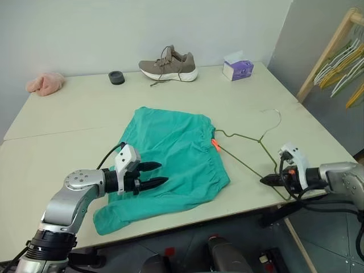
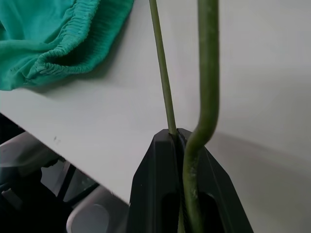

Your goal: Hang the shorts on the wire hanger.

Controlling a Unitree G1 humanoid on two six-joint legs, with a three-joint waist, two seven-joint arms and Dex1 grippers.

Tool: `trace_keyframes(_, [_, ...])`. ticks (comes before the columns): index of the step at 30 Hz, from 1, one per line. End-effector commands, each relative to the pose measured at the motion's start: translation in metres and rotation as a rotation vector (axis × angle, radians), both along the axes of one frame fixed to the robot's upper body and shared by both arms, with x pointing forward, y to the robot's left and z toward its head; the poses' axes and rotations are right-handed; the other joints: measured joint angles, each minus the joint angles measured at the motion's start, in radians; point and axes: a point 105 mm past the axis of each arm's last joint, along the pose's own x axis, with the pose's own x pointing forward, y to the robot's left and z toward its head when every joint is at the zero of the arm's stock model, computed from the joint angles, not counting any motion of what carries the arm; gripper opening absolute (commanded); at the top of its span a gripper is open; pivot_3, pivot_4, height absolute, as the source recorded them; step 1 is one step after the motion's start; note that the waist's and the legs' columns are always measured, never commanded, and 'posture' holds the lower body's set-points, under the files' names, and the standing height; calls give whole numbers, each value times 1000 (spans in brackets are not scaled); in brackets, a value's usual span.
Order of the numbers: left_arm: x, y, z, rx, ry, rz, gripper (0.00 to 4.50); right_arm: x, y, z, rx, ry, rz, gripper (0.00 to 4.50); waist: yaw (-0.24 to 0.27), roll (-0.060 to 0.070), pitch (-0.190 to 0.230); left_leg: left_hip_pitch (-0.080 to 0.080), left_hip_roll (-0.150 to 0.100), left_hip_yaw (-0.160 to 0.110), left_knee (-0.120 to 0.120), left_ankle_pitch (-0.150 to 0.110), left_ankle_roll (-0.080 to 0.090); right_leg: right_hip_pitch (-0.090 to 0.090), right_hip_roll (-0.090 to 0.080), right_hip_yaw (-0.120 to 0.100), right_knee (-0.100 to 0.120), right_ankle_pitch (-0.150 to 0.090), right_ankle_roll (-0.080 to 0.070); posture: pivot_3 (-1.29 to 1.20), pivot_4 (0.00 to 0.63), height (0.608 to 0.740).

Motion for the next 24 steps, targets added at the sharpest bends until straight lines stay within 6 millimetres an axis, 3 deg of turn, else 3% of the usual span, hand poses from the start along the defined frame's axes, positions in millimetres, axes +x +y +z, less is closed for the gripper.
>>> trace_keyframes(1, [0, 2, 12, 7, -46, 2, 2980, 5, 10, 9, 30, -16, 45, 0, 1, 0, 0, 0, 0, 0, 0, 0, 0, 0, 0, 0, 0, 0, 0, -159, 117, 740])
trace_keyframes(12, [-2, 1, 12, 35, -60, -1, 2980, 16, 26, -13, 53, 133, 21, 0, 20, 0, 0, 0, 0, 0, 0, 0, 0, 0, 0, 0, 0, 0, 0, -133, 108, 740])
trace_keyframes(18, [-4, 1, 10, 42, -62, -3, 2980, 45, 44, -2, 174, 167, -66, 0, 23, 0, 0, 0, 0, 0, 0, 0, 0, 0, 0, 0, 1, 0, 0, -124, 102, 740])
trace_keyframes(24, [-2, 0, 8, 47, -72, -6, 2980, 67, 69, -16, 256, 244, -198, 0, 40, 0, 0, -2, 0, 0, 0, 0, 0, -1, 0, -1, 0, 2, -4, -108, 97, 740])
